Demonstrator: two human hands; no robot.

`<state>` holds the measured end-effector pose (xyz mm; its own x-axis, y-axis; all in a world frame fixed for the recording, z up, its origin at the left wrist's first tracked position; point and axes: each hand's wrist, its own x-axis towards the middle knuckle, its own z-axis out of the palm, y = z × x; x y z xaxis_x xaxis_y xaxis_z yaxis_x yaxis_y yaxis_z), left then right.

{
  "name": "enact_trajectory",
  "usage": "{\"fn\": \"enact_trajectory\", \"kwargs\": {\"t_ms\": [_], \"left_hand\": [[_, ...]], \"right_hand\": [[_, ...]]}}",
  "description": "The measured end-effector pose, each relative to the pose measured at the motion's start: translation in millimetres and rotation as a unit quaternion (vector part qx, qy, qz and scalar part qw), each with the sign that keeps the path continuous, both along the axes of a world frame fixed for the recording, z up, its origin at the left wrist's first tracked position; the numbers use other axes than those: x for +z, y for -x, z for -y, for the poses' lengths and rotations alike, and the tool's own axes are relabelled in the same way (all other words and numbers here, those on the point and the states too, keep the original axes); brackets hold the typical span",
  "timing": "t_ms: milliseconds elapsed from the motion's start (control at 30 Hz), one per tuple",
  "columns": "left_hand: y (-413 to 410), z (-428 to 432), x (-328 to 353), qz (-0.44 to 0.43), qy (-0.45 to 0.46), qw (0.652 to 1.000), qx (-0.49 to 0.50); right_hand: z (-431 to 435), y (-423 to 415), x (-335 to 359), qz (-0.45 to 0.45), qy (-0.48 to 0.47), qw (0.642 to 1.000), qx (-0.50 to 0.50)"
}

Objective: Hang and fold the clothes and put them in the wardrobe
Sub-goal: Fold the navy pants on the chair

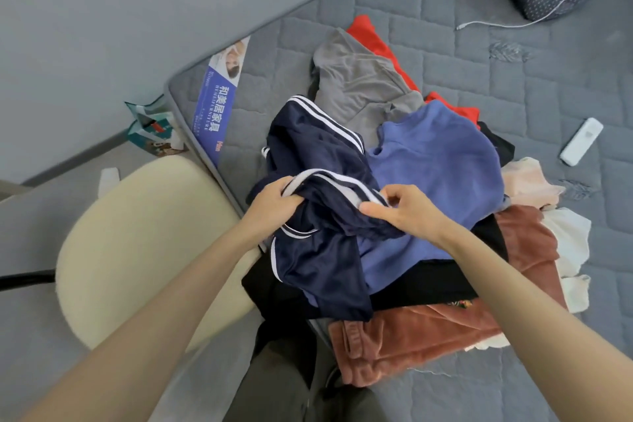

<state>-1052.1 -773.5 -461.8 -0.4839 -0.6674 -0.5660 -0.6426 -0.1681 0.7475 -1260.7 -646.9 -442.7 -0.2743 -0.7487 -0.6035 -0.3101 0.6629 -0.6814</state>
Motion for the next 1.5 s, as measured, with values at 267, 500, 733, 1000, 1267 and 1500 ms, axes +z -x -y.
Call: {"fn": "enact_trajectory", "kwargs": {"t_ms": [267,500,733,1000,1267,1500], "left_hand": [[-80,-48,29,-0.016,-0.066,0.976,0.207],[-171,-146,76,-0.01,0.061,0.975,0.212],[-217,-280,169,-0.035,0.16,0.973,0.164],[-261,-392,276,-0.12,0.267,0.866,0.404],[-347,-500,299,-0.078,0.281,0.774,0.561],[-404,-601,315,-0.087,0.297,0.722,0.618]], "right_hand": [[-4,-47,10,-0.046,0.09,0.995,0.023],[-38,-111,86,0.157,0.201,0.967,0.007],[-107,-207,186,0.171,0.316,0.901,0.243],[-169,-310,297,0.266,0.329,0.819,0.388],[-234,-393,283,0.121,0.201,0.796,0.558],[-337,-471,220,0.061,0.179,0.693,0.696]]}}
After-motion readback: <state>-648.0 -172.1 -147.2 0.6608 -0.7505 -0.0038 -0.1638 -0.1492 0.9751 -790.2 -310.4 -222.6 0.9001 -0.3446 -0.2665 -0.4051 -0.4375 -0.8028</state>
